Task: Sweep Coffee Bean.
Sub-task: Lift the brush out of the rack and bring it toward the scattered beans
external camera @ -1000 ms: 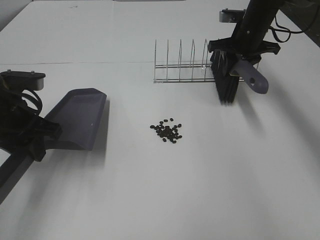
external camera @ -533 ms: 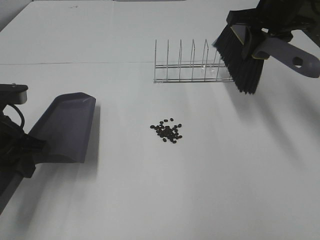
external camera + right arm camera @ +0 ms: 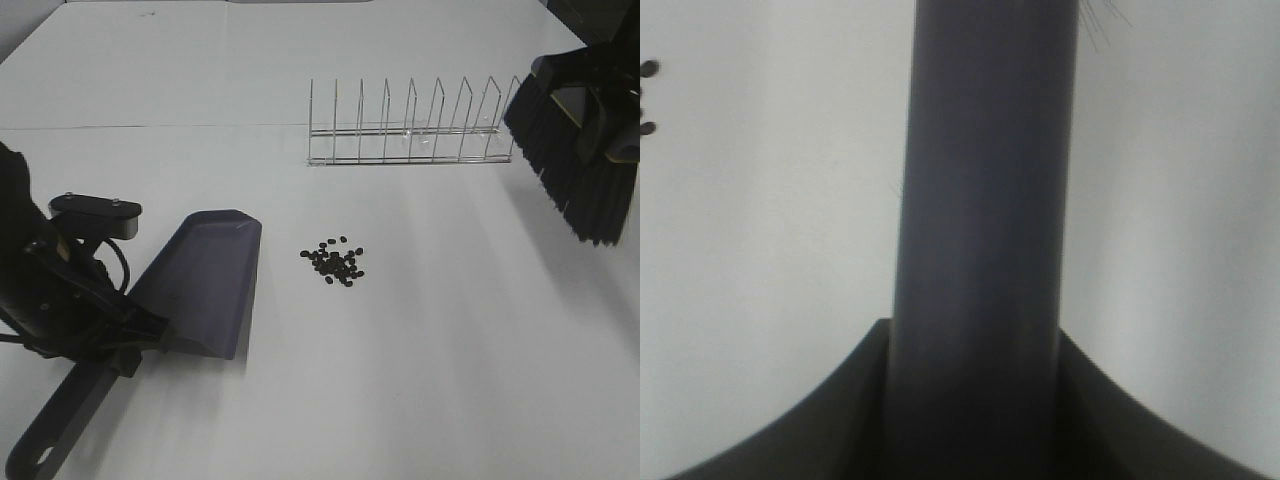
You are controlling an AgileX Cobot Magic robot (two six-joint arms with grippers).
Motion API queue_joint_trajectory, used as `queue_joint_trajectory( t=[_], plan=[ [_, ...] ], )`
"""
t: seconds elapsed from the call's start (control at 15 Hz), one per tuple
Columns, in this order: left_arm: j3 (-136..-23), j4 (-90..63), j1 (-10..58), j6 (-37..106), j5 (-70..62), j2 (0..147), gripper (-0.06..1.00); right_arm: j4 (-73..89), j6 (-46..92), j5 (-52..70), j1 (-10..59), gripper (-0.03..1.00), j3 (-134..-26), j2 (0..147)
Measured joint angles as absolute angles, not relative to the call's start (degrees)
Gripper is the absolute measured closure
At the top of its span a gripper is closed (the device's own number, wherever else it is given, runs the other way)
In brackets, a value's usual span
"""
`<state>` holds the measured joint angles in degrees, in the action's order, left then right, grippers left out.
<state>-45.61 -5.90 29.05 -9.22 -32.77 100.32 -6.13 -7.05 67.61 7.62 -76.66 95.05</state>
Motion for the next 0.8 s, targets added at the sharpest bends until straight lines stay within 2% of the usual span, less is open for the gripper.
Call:
queue_joint_trajectory(
  t=[0.33, 0.6, 0.8],
  plan=[
    [-54.09, -4.64, 30.54, -9.51, -37.13, 109.72, 0.62, -15.81, -13.69, 61.42, 9.97, 0.69, -69.04, 93.85],
    [-59.13, 0.80, 31.68, -11.12, -43.09, 114.02, 0.62, -22.17, -18.74, 59.36, 17.36, 0.69, -68.87, 95.28],
    [-62.62, 2.92, 32.14, -11.63, -47.15, 116.14, 0.62, -24.75, -19.25, 60.45, 18.05, 0.69, -68.87, 100.84]
  ],
)
